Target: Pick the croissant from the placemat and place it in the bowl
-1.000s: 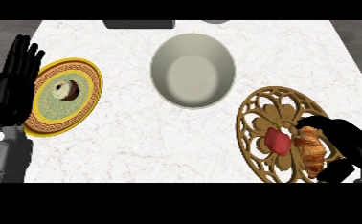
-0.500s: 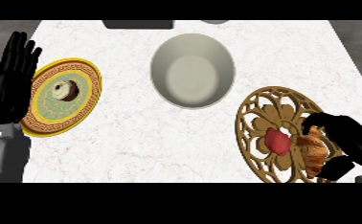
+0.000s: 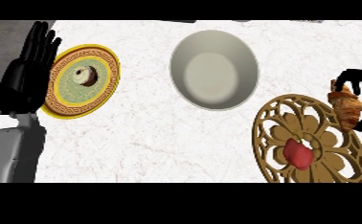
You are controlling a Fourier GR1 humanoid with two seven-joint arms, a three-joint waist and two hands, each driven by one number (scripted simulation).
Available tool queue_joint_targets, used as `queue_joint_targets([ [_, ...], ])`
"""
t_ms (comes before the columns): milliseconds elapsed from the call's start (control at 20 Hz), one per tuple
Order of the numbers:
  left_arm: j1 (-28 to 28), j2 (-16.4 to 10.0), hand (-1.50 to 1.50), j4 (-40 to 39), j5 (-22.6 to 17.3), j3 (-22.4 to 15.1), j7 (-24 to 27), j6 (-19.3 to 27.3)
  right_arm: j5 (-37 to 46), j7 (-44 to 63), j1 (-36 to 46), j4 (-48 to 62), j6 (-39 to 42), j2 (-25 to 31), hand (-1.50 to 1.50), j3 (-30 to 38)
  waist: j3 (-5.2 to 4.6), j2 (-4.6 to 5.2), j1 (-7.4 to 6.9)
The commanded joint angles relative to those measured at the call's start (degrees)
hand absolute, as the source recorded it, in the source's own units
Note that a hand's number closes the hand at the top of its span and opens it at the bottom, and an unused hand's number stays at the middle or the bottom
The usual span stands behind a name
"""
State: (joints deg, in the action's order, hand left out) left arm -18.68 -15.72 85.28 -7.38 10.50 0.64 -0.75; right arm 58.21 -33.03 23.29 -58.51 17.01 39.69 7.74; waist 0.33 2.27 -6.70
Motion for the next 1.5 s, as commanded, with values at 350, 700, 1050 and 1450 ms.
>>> queue_joint_targets([
  [350,-1.0,-0.3,0.00,-1.9,-0.1,0.5,0.5,-0.3,-3.5,-18.0,20.6,21.2,-1.7,8.2,1.50,5.4,-0.02,-0.19,0.22],
  [700,0.3,-0.1,0.00,-1.3,0.1,0.5,-0.2,0.1,-9.1,-25.8,31.9,28.1,3.2,8.4,1.50,7.5,-0.13,-0.84,1.16],
  [1050,0.6,-0.6,0.00,-2.5,0.4,1.2,1.2,0.0,-15.3,-25.9,40.5,32.4,17.3,7.0,1.50,6.2,-0.32,-1.36,2.70],
  [1450,0.2,0.7,0.00,-2.7,1.6,0.8,-0.3,2.5,-17.9,-15.8,51.6,33.8,22.2,-1.0,1.50,1.9,-0.37,-1.87,4.23],
])
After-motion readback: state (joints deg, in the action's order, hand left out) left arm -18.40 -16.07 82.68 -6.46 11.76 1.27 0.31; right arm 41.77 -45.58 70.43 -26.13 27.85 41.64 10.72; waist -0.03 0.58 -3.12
